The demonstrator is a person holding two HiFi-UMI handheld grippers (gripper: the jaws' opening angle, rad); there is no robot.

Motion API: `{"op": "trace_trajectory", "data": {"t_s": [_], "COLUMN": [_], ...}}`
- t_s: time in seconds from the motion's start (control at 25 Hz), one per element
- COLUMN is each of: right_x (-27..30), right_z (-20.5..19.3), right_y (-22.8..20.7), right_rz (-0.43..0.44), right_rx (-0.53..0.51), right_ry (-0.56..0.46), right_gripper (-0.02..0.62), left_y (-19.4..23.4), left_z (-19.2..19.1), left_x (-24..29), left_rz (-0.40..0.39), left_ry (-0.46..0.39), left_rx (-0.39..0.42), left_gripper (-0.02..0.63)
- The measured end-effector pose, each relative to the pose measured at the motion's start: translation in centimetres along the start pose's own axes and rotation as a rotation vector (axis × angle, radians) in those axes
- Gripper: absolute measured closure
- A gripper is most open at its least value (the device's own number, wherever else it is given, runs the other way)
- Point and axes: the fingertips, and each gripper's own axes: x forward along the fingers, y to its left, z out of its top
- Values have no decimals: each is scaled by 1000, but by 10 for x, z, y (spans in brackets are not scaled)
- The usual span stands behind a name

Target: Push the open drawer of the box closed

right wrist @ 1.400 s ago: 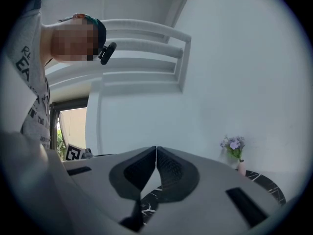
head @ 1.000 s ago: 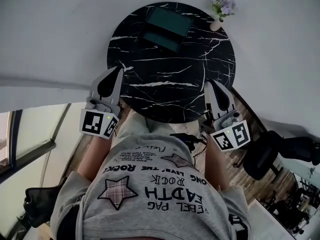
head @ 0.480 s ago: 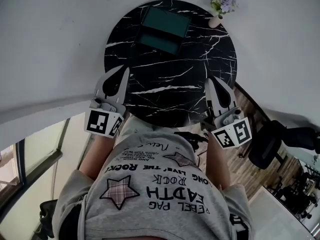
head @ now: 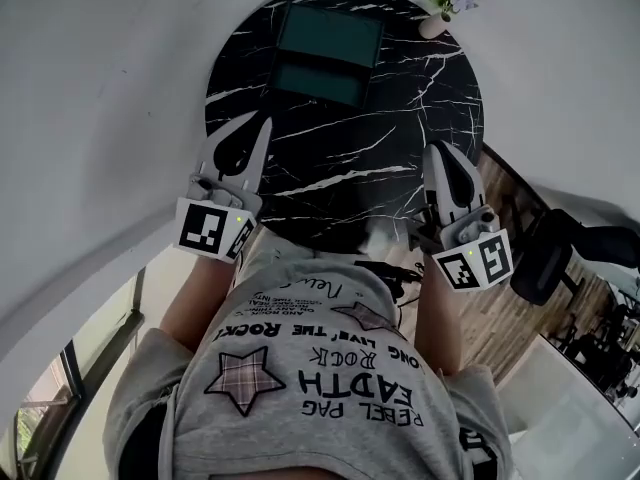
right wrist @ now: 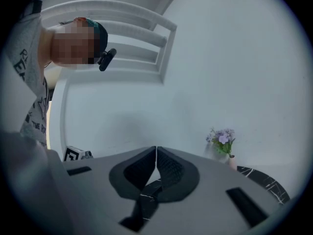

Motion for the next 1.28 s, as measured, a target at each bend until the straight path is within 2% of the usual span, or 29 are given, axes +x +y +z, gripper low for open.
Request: {"op": "trace_trajectory", "data": {"t_s": [0.16,0.36,0.68,0.84,1.08,1.28], "right_x": [8,16,20,24,36,54], "right_z": [-8,-14,-12,-11,-22,-35], "right_y": [-3,-9,-27,-39,-62,-60], "right_rz": [-34,-31,35,66,71,124], "right_rx": [22,25,27,1,-6,-22], "right_ry": [6,18,37,47,75,109], "right_gripper": [581,581,581,581,581,581], "left_y": [7,11,0,-9,-13,-5], "left_z": [-10,-15,-19,-26,-46,-63], "left_x": [11,19,31,36,46,49], "left_rz": [-31,-22,32,51,62,87], "left_ry": [24,37,44,47,76,103], "left_rx": [-4,-6,-17,-50,-69,-69], "left_gripper": [598,598,598,598,598,598]}}
